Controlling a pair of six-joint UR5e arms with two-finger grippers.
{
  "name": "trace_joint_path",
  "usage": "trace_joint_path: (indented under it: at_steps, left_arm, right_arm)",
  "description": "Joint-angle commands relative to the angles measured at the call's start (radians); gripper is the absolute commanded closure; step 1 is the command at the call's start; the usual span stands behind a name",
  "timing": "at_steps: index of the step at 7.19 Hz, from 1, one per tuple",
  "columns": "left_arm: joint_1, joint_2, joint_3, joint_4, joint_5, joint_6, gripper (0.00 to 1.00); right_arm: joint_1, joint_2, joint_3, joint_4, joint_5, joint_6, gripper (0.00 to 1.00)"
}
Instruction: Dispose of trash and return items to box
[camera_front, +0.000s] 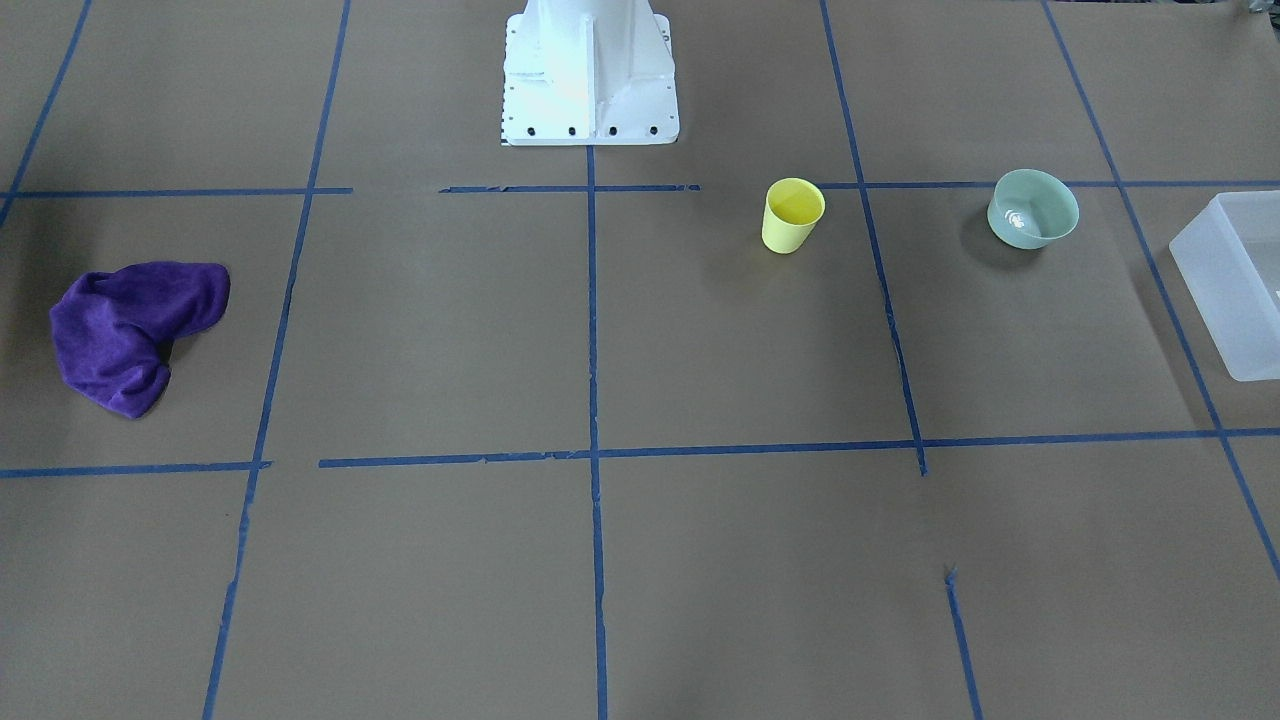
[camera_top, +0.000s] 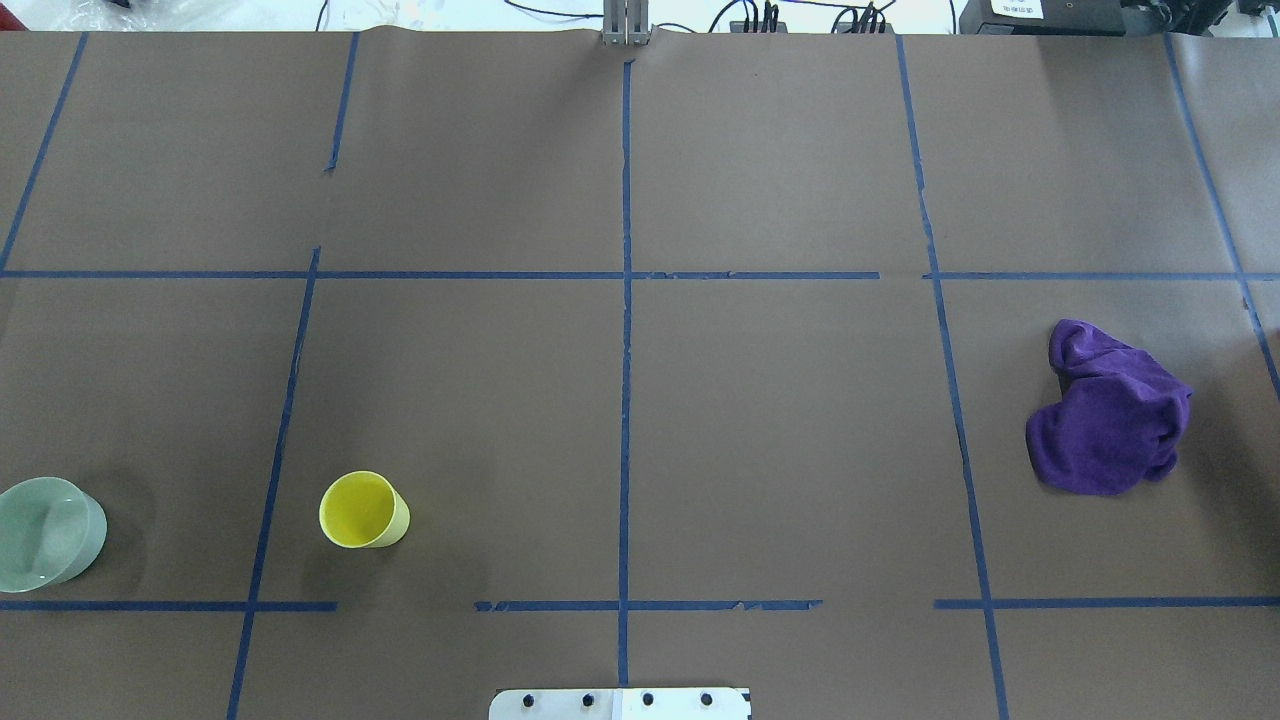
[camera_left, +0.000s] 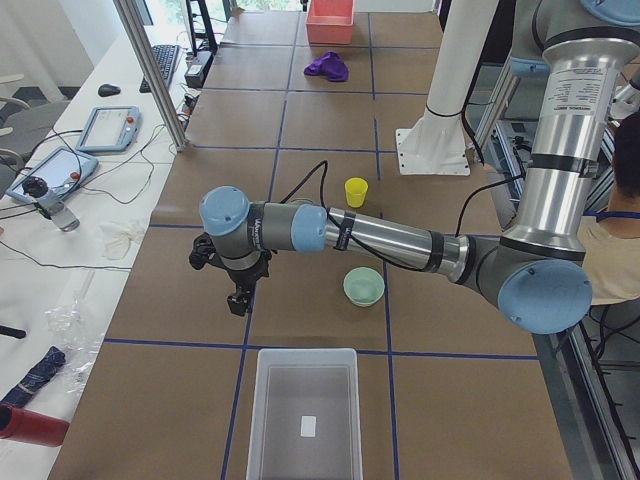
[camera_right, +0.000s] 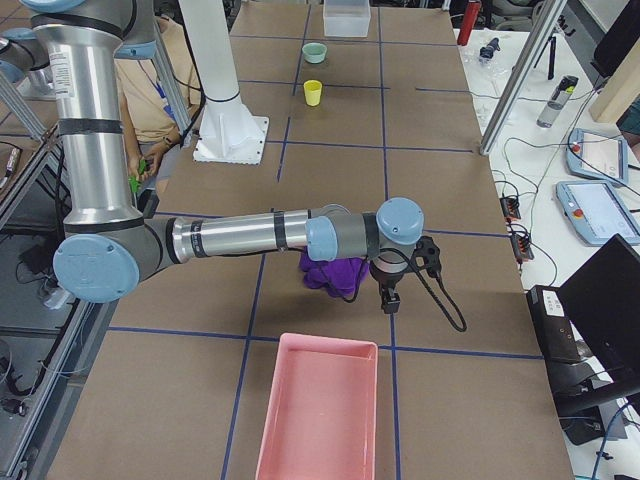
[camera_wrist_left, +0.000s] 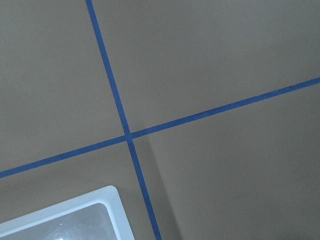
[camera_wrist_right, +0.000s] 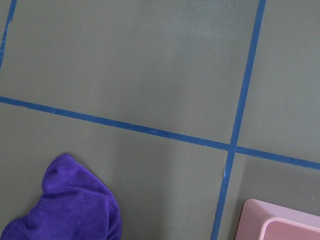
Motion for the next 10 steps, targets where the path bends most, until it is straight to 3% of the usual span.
trace_joint_path:
  at_steps: [1,5,6,10]
  left_arm:
    - [0.005,0.004,-0.013,-0.006,-0.009,-0.003,0.0]
    - [0.009,0.01,-0.036,-0.066,-0.003,-0.003,0.0]
    - [0.061,0.012,-0.044,-0.075,-0.01,-0.047,0.0]
    - [0.426,0.012,-0.396,-0.097,0.004,-0.667,0.0]
  right_arm:
    - [-0.002,0.003,0.0,0.001,-0.001,0.0,0.0]
    - [-0.002,0.006,0.0,0.003,0.002,0.001,0.0]
    - [-0.002,0.006,-0.001,0.003,0.002,0.001,0.0]
    - [-0.02,0.009,0.002,0.006,0.022,0.003,0.0]
